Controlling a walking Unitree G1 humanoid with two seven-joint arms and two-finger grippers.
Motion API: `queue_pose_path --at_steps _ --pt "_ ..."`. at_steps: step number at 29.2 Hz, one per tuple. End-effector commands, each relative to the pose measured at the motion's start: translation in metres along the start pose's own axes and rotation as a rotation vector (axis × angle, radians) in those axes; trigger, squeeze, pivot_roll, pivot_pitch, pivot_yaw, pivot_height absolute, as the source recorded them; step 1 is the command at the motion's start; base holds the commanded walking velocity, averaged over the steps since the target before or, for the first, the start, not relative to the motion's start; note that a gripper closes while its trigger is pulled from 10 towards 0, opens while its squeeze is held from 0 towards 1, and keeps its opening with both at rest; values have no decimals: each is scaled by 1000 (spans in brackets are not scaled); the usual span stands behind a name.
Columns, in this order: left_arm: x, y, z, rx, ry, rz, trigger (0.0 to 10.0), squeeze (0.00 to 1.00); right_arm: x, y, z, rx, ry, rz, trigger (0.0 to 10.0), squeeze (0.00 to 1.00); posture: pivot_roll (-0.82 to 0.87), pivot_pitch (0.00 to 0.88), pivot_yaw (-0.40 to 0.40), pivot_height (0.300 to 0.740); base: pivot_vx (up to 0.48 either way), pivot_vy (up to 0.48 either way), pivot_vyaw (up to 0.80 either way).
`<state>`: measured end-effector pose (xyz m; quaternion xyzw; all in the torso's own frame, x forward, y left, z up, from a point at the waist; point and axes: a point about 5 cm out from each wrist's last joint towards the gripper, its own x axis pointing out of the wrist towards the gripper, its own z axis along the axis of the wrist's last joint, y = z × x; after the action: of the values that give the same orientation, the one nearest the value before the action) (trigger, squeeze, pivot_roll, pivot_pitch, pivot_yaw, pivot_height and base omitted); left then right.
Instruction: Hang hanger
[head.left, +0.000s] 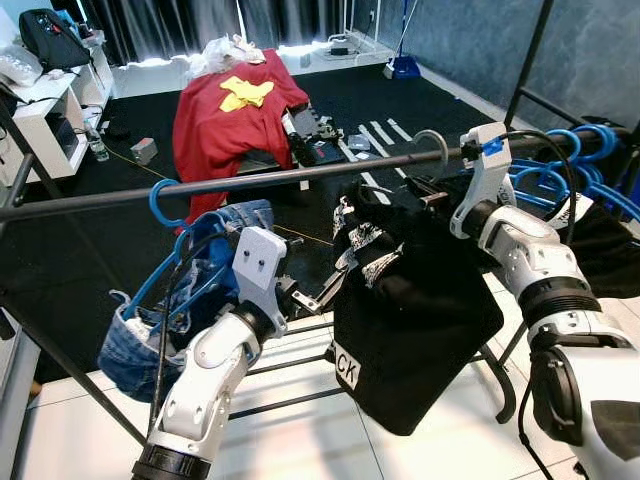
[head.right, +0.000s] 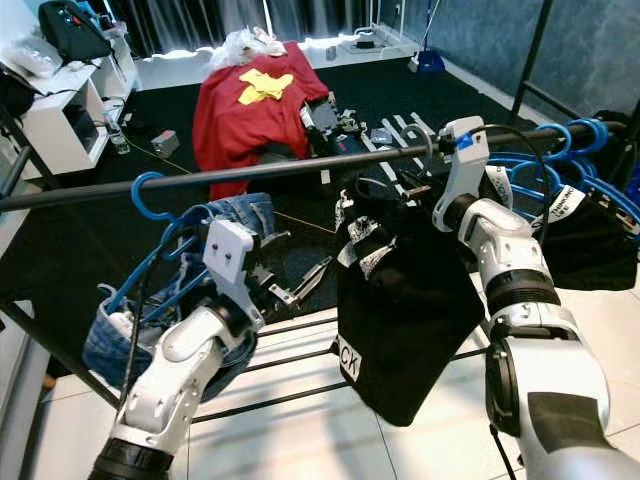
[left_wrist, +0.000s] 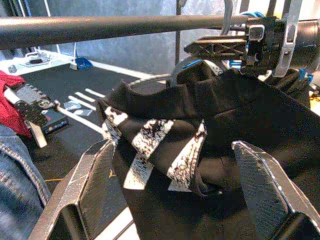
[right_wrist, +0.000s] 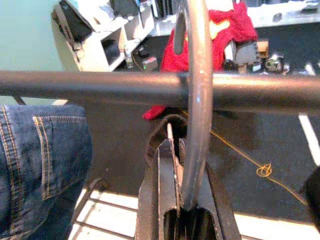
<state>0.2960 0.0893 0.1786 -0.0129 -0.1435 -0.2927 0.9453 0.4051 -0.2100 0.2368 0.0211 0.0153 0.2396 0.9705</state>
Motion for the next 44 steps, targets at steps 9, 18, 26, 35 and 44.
queue_pose_path --at_steps 9,18,26,35,44 --pt "-7 6 8 6 -14 -8 10000 0 4 -5 25 -63 -21 -78 10000 0 75 109 10 740 0 0 0" --pt "-8 -6 13 -47 -43 -100 10000 0 5 -6 35 -82 -64 -97 10000 0 81 110 8 740 0 0 0" --pt "-8 -7 13 -46 -38 -117 10000 0 4 -8 37 -95 -70 -105 10000 812 79 105 13 740 0 0 0" --pt "-7 -6 13 -44 -32 -120 10000 0 2 -11 40 -125 -83 -134 10000 0 77 99 19 740 0 0 0" --pt "-8 -5 14 -40 -36 -111 10000 0 0 -15 45 -199 -105 -211 10000 0 66 97 13 740 0 0 0"
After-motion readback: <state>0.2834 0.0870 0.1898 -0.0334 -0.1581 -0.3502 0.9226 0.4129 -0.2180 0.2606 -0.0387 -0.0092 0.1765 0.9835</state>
